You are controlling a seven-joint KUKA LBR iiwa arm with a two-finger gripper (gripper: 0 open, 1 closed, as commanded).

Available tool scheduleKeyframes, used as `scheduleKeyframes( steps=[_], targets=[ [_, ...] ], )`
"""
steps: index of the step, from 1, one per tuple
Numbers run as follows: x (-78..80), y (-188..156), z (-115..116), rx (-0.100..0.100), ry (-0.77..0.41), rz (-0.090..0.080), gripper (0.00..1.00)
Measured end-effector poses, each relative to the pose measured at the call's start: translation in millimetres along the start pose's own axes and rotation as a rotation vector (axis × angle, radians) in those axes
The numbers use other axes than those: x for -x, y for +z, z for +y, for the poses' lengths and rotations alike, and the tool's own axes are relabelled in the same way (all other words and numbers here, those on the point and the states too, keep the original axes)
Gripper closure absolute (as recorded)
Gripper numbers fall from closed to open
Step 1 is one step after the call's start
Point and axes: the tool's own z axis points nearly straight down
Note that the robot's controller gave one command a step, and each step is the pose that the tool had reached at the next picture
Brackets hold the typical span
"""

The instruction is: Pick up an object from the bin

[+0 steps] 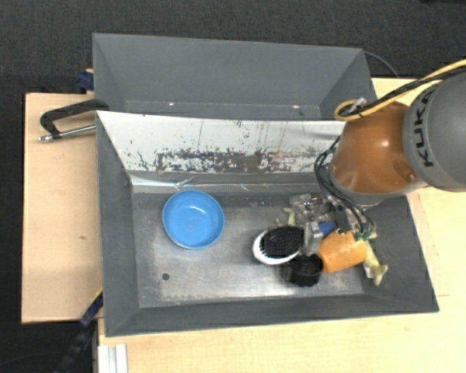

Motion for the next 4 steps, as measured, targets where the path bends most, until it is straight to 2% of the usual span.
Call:
scheduleKeyframes(
  steps=[1, 2, 3, 4],
  targets=[
    [11.6, -105.3, -0.6, 0.006, 0.021, 0.023, 1.00],
    [30.6, -58.9, 45.6, 0.012, 0.059, 0.038, 1.00],
    [30.5, -61.3, 42.3, 0.010, 0.062, 0.035, 0.00],
    [15.8, 15.2, 30.7, 0.007, 0.168, 0.035, 0.00]
  ],
)
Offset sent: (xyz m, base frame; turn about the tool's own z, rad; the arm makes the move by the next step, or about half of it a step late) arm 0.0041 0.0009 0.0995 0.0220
